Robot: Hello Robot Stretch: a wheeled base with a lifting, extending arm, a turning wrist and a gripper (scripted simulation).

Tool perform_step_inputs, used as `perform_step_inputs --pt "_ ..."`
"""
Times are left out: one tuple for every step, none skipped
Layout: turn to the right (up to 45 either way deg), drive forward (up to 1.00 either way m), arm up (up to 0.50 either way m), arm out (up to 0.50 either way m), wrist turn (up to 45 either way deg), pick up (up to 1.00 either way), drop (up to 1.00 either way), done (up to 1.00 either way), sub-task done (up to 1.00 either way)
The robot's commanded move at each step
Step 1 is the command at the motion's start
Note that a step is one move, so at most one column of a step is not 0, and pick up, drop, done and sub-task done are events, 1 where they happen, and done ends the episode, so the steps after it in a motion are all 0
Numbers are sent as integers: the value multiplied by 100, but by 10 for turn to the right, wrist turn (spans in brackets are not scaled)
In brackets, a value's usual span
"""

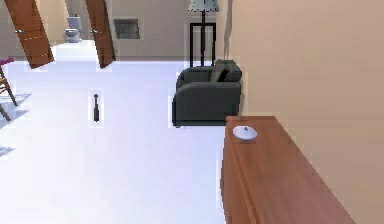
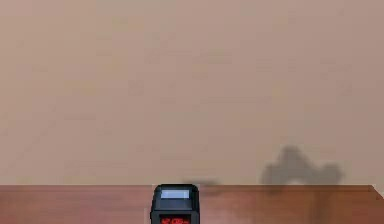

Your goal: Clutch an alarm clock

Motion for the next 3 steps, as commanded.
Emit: perform_step_inputs --pt "0 0 50 0 0 0 0 0 0" --pt "0 0 28 0 0 0 0 0 0" --pt "0 0 0 10 0 0 0 0 0"
